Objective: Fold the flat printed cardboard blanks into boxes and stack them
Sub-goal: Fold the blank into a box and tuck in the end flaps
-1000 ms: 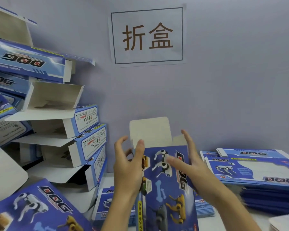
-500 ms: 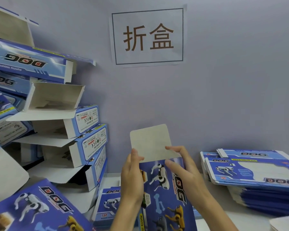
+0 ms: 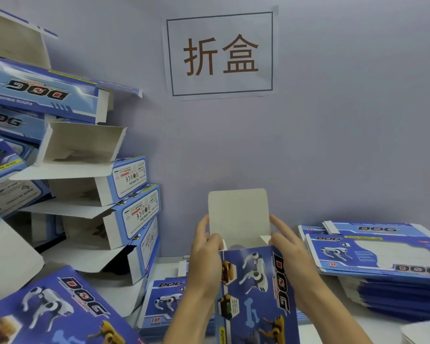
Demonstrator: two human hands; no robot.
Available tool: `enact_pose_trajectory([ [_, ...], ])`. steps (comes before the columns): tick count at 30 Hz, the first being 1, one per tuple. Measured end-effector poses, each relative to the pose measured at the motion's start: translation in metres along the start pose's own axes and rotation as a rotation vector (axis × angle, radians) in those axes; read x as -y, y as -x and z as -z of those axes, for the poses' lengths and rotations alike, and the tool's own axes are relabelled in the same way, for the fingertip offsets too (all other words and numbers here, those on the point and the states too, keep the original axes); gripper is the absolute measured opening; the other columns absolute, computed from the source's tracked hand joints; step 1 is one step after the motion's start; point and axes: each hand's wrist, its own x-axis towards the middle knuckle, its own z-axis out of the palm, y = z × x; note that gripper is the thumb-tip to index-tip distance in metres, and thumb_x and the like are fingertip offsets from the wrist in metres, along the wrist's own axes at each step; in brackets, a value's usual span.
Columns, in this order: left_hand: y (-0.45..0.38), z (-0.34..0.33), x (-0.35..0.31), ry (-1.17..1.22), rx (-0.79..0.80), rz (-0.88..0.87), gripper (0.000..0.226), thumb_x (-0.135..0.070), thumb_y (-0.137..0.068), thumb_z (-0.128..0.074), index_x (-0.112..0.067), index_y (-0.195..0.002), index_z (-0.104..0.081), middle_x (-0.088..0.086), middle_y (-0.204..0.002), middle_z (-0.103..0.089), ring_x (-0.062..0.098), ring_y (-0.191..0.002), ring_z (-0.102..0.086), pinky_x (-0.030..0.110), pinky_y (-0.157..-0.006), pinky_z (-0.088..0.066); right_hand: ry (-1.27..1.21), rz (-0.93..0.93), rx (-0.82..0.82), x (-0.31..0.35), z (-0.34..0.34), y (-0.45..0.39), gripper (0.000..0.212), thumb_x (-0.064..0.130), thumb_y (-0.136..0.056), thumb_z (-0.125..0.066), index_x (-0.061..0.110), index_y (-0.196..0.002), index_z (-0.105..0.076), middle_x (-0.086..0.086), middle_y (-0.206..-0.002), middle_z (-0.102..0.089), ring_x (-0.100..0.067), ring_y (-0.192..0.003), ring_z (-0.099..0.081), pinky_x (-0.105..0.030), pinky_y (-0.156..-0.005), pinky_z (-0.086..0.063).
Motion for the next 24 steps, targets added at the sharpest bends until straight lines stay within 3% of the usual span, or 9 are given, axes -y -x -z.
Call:
enact_pose_trajectory([
  [4, 0.000, -0.003, 0.001, -0.038, -0.154, -0.109, 0.028, -0.006, -0.099, -0.045, -0.032, -0.104, -0.054, 0.012, -0.096, -0.065, 0.023, -0.068, -0.067, 0.025, -0.047, -0.051, -0.030, 0.040, -0.028, 0.000, -0.001, 0.005, 0.026, 0.017, -0.097, -0.048, 0.040, -0.098, -0.060, -0.017, -0.085, -0.073, -0.029, -0.064, -0.070, -0.031, -0.052, -0.053],
  [8, 0.000, -0.002, 0.010, -0.094, -0.315, -0.281, 0.022, -0.006, -0.102, -0.039, -0.012, -0.090, -0.057, 0.010, -0.087, -0.068, 0.031, -0.083, -0.065, 0.017, -0.051, -0.047, -0.115, 0.115, -0.083, -0.005, -0.005, 0.007, 0.026, 0.023, -0.100, -0.043, 0.028, -0.085, -0.064, -0.015, -0.085, -0.073, -0.029, -0.065, -0.071, -0.031, -0.050, -0.054],
  [11, -0.001, -0.003, 0.012, -0.106, -0.301, -0.267, 0.019, -0.009, -0.102, -0.041, -0.016, -0.096, -0.058, 0.001, -0.087, -0.069, 0.028, -0.086, -0.064, 0.013, -0.052, -0.048, -0.106, 0.112, -0.069, -0.004, -0.007, 0.007, 0.011, 0.032, -0.094, -0.052, 0.030, -0.094, -0.063, -0.016, -0.089, -0.073, -0.036, -0.072, -0.071, -0.039, -0.061, -0.054],
  [13, -0.002, -0.003, 0.010, -0.114, -0.243, -0.202, 0.019, -0.014, -0.102, -0.046, -0.029, -0.107, -0.056, -0.002, -0.092, -0.068, 0.020, -0.084, -0.068, 0.016, -0.055, -0.051, -0.087, 0.067, -0.041, -0.004, -0.005, 0.005, 0.023, 0.039, -0.080, -0.054, 0.039, -0.102, -0.062, -0.015, -0.091, -0.074, -0.040, -0.077, -0.072, -0.043, -0.068, -0.055],
  [17, -0.002, 0.000, 0.005, 0.008, -0.118, -0.135, 0.029, -0.011, -0.103, -0.043, -0.036, -0.113, -0.053, 0.005, -0.096, -0.069, 0.008, -0.075, -0.072, 0.016, -0.049, -0.051, -0.070, 0.006, 0.015, -0.003, -0.001, 0.003, 0.026, 0.038, -0.078, -0.055, 0.048, -0.102, -0.062, -0.015, -0.088, -0.074, -0.032, -0.071, -0.071, -0.035, -0.061, -0.055],
  [19, -0.002, 0.000, 0.004, 0.021, -0.113, -0.141, 0.028, -0.011, -0.103, -0.043, -0.036, -0.108, -0.056, 0.000, -0.086, -0.070, 0.015, -0.072, -0.073, 0.020, -0.050, -0.053, -0.066, 0.007, 0.018, -0.002, -0.001, 0.003, 0.016, 0.029, -0.092, -0.055, 0.043, -0.100, -0.061, -0.019, -0.086, -0.072, -0.031, -0.065, -0.069, -0.032, -0.056, -0.053],
  [21, -0.002, 0.000, 0.007, -0.051, -0.170, -0.216, 0.030, -0.006, -0.101, -0.041, -0.027, -0.093, -0.060, -0.002, -0.077, -0.069, 0.011, -0.064, -0.068, 0.019, -0.049, -0.050, -0.045, 0.018, -0.016, -0.004, -0.001, 0.003, 0.023, 0.020, -0.099, -0.047, 0.034, -0.088, -0.061, -0.018, -0.077, -0.068, -0.029, -0.059, -0.067, -0.029, -0.049, -0.050],
  [24, -0.001, 0.000, 0.012, -0.123, -0.287, -0.306, 0.037, -0.002, -0.099, -0.039, -0.016, -0.073, -0.060, -0.006, -0.077, -0.069, 0.008, -0.076, -0.064, 0.013, -0.057, -0.046, -0.026, 0.113, -0.120, -0.006, -0.004, 0.006, 0.026, 0.026, -0.100, -0.044, 0.019, -0.080, -0.060, -0.022, -0.081, -0.067, -0.034, -0.062, -0.067, -0.035, -0.057, -0.048],
])
